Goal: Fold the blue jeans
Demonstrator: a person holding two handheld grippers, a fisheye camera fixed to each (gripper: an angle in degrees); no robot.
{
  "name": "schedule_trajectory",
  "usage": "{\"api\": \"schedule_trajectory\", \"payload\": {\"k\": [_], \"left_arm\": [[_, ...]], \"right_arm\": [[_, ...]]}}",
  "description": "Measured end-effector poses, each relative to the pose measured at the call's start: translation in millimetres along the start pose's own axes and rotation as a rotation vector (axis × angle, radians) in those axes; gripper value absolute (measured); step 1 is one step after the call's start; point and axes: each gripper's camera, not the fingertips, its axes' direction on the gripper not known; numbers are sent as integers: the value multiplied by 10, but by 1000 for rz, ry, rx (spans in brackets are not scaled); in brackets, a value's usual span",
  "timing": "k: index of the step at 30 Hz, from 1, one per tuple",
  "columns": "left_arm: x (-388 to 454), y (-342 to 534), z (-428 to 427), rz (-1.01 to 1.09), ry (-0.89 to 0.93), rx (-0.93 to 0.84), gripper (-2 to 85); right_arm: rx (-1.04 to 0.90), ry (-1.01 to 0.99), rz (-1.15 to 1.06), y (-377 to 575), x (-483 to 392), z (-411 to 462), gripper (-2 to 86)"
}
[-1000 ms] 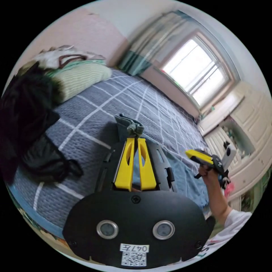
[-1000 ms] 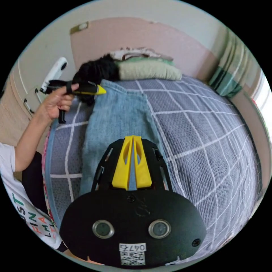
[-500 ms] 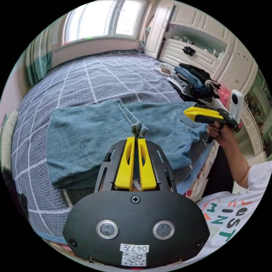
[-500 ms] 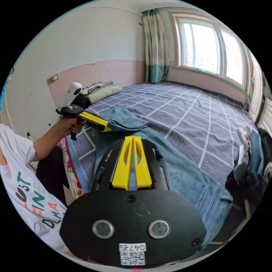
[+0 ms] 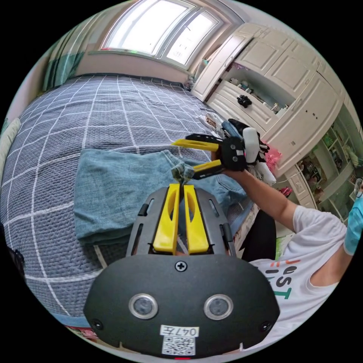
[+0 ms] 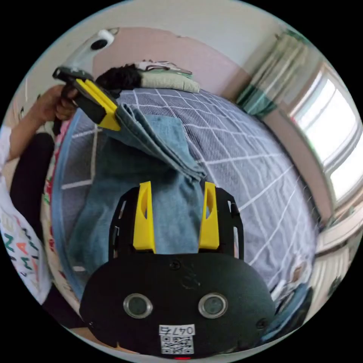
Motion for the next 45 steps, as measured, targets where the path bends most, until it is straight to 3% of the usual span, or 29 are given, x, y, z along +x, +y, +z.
{"api": "schedule_trajectory", "payload": {"k": [5, 11, 18, 23, 26, 29, 34, 38, 39, 41, 44, 45], "left_arm": [[112, 4, 40, -22, -3, 37, -7], [576, 59, 231, -37, 57, 143, 2], [937, 261, 1158, -101, 77, 9, 45], [1154, 314, 952, -33, 53, -3, 66], [1409, 345, 698, 78, -16, -40, 90], [1452, 322, 376, 84, -187, 71, 85], [859, 34, 243, -20, -618, 33, 92], [350, 7, 382, -108, -572, -102, 97], [229, 34, 442, -128, -528, -123, 94], [175, 59, 394, -144, -493, -94, 86], [278, 70, 101, -158, -652, -7, 71], [315, 100, -46, -152, -669, 55, 70]], "right_arm": [[-3, -36, -260, -294, -103, 73, 13], [1, 163, -443, -181, -184, -445, 8], [-176, 27, -386, 501, -518, -82, 14], [-185, 14, -269, 679, -407, -264, 18], [-145, -15, -102, 835, -118, -475, 14], [-43, -81, 61, 761, 67, -627, 10], [-33, -330, 109, 311, -75, -531, 0], [-189, -422, 34, 324, -519, -144, -6], [-152, -392, 60, 358, -550, -141, -6], [-158, -335, 55, 337, -536, -245, -6], [-51, -271, 128, 345, -479, -475, -6], [-92, -310, 110, 351, -511, -398, -5]]}}
